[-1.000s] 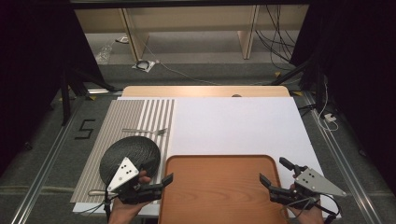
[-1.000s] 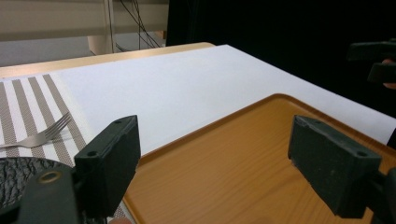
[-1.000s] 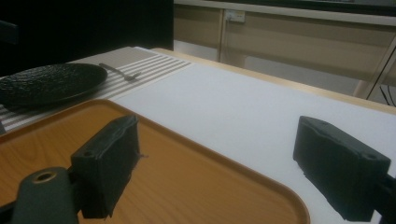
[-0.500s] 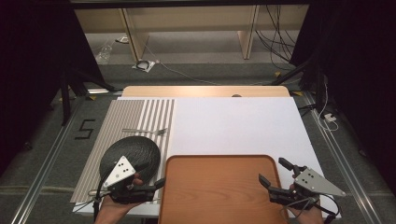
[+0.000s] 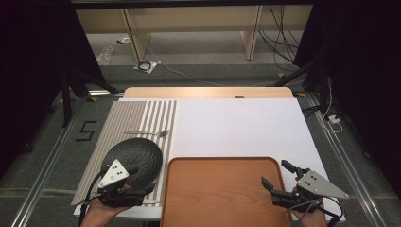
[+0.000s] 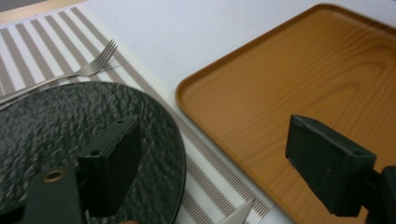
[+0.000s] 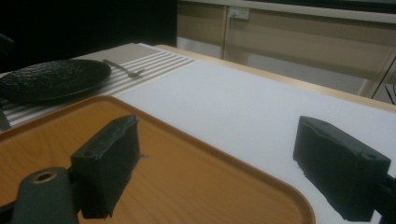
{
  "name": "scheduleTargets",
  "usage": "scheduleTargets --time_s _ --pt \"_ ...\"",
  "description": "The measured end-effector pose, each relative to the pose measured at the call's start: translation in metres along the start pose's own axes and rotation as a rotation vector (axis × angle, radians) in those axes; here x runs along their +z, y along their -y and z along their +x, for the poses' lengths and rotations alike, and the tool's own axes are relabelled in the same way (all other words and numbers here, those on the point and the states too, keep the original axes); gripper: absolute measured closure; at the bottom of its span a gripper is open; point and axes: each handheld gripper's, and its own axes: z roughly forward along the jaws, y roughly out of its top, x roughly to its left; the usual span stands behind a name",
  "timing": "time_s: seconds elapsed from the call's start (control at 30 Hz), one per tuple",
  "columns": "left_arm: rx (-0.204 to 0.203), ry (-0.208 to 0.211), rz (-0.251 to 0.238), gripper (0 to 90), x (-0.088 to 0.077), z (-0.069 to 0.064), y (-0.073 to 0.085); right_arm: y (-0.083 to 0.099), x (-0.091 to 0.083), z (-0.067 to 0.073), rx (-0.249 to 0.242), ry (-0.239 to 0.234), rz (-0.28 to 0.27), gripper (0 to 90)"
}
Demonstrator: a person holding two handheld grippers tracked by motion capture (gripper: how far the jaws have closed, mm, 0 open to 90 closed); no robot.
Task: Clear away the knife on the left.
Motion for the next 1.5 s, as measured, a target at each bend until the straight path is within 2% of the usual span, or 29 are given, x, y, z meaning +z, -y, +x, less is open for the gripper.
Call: scheduleTargets --time_s 0.23,0.9,1.2,1.3,1.4,1.5 --pt "0.002 -0.018 0.055 19.1 -0.009 0.009 0.007 0.000 0.001 0.001 -0.005 -0.004 0.007 15.5" --pt "-0.024 -0.119 0.208 20.9 -0.031 0.036 0.040 0.000 0.002 0.003 -0.017 -0.012 0.009 15.6" --pt "-0.029 -0.141 0.293 21.5 -0.033 0.045 0.049 0.000 0.002 0.004 -0.020 -0.015 0.010 15.6" --pt "-0.020 -0.158 0.324 21.5 -0.031 0.047 0.053 0.000 0.002 0.004 -0.024 -0.014 0.016 15.6" --pt "-0.037 -0.159 0.339 21.5 -0.030 0.052 0.056 0.000 0.002 0.005 -0.026 -0.015 0.014 15.6" --pt "-0.048 -0.152 0.375 21.2 -0.029 0.058 0.057 0.001 0.003 0.004 -0.027 -0.017 0.017 15.6"
